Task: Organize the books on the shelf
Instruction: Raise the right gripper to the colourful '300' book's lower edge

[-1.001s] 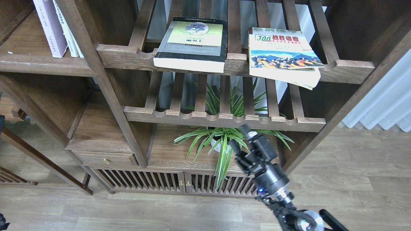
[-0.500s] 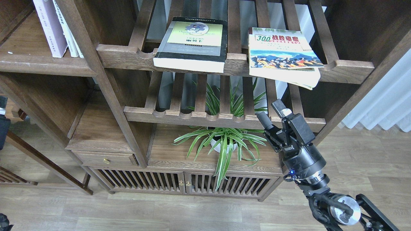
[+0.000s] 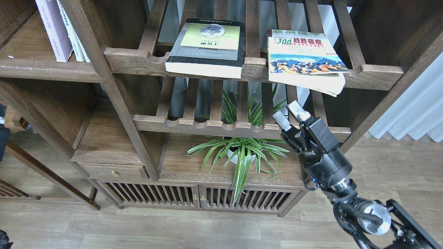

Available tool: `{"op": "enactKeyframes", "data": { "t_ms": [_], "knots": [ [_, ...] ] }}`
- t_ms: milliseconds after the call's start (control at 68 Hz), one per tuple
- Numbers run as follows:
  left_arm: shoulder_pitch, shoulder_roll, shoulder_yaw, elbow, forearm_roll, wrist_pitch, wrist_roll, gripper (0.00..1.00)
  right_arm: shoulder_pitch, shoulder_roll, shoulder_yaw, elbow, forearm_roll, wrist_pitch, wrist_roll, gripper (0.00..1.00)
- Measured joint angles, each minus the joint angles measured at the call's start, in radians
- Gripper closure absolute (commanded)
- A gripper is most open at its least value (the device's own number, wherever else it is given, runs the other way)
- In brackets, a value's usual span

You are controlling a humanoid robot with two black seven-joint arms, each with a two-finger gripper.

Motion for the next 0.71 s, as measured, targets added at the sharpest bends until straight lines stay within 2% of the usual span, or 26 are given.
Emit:
{"op": "enactKeyframes", "data": {
  "t_ms": [706],
  "knots": [
    [-0.005,-0.003,0.006,0.0,-0.001,0.0,0.0,0.01,0.084,0.004,0.002,-0.029,-0.001,0.0,-0.004,0.0]
  ]
}}
